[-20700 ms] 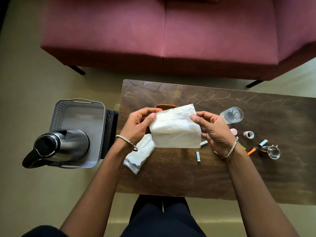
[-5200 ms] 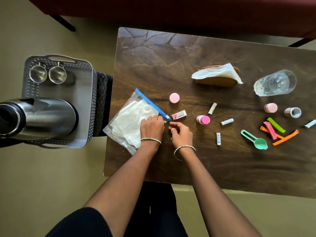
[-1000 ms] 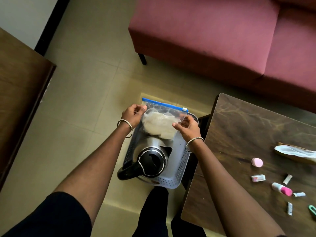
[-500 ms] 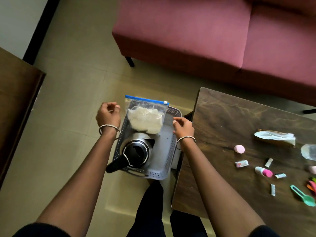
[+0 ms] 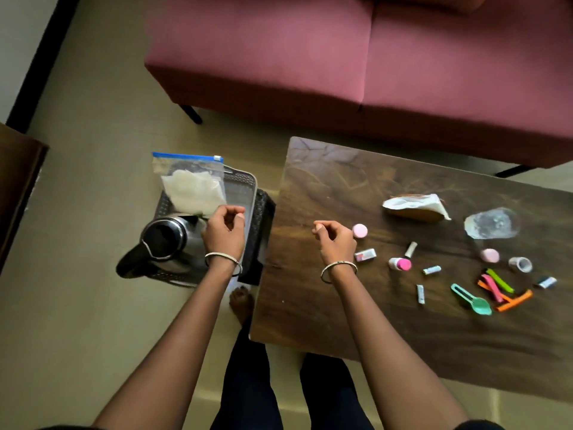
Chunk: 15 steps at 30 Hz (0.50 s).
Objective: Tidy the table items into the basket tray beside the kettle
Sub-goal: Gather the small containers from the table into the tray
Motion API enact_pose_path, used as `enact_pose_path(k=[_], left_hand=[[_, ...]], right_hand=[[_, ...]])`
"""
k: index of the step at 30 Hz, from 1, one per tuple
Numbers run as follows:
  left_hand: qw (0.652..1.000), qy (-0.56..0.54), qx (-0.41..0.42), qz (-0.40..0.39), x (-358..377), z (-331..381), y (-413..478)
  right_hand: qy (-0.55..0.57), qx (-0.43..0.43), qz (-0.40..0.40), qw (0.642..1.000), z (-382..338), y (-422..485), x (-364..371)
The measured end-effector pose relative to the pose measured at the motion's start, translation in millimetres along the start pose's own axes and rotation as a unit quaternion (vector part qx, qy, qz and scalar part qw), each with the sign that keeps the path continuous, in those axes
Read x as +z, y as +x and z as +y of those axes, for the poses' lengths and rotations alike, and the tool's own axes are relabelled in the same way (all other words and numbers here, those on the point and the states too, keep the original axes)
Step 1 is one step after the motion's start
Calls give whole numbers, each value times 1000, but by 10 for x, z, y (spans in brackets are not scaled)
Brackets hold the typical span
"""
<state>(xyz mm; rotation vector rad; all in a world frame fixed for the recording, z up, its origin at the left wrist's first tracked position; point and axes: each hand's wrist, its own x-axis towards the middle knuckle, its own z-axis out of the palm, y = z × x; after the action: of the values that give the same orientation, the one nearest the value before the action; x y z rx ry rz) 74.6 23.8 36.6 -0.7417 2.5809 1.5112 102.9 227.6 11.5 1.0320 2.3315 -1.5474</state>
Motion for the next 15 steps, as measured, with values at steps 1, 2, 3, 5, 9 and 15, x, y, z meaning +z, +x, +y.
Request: enact_pose_path(k=[1, 2, 3, 5, 9, 15], left_hand=[[1000, 9, 2, -5, 137, 21, -165], [1000, 16, 4, -12, 288, 53, -332], [1000, 22, 5, -20, 439, 85, -486], [999, 38, 9, -36, 726, 147, -733], [997, 42, 8, -61, 1260, 254, -1174], [989, 94, 41, -111, 1952, 369, -1448]], right_hand=[[-1, -2, -2, 1000, 108, -12, -172], [1, -2, -1, 1000, 226, -17, -359], [3, -2, 3, 1000, 340, -15, -541], [9, 2, 9, 1000, 539, 0, -865], [0, 13, 27, 1000, 969, 22, -1490], [19, 37, 51, 998, 1394, 132, -2238]])
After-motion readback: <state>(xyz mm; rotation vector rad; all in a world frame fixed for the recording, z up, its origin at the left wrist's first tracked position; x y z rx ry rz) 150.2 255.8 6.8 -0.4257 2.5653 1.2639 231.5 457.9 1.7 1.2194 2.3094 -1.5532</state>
